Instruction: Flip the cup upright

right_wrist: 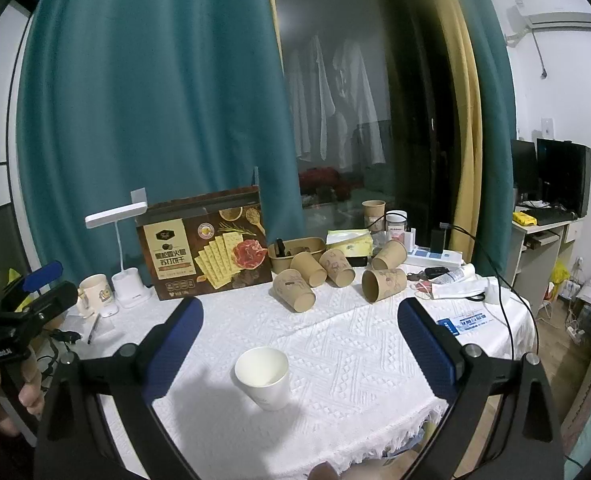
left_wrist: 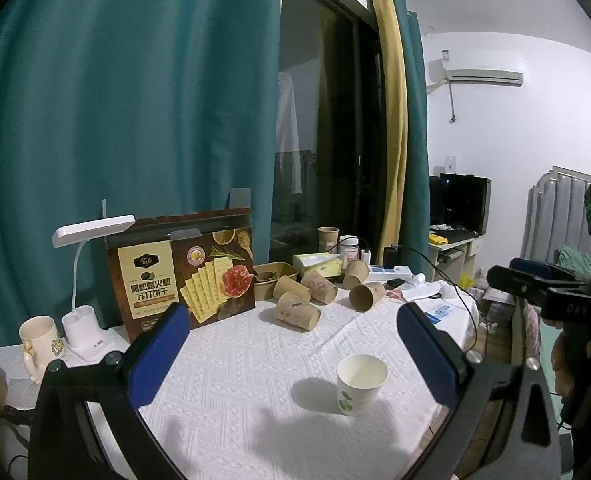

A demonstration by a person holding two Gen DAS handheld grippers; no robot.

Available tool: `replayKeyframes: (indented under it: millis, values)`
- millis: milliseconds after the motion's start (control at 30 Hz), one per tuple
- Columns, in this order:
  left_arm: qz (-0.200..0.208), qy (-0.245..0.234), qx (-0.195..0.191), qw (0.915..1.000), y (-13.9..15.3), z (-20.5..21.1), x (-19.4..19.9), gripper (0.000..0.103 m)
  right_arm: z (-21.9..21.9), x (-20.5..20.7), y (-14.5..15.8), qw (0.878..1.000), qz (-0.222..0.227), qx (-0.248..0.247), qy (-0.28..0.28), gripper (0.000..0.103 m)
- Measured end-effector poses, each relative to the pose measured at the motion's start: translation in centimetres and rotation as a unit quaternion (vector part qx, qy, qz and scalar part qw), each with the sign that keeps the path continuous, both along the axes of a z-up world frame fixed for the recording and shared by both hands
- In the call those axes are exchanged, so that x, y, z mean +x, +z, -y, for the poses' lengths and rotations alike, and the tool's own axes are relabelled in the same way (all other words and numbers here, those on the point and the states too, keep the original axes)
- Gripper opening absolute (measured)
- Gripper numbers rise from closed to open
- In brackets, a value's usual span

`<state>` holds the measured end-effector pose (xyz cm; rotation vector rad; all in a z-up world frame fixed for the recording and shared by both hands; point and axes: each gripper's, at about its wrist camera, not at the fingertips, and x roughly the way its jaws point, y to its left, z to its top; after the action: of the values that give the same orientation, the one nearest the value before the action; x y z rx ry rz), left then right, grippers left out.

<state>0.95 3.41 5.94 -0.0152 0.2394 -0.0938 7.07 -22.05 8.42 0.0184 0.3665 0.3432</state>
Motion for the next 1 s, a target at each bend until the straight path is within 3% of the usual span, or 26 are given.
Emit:
replayKeyframes:
  millis: [1000]
  values:
    - [0.001,-0.002,-0.002,1.0,0.22,0.56,-0.55,0.103,0.82,-0.59,-0.85,1.0,-0.001,0.002,-0.003,0.097]
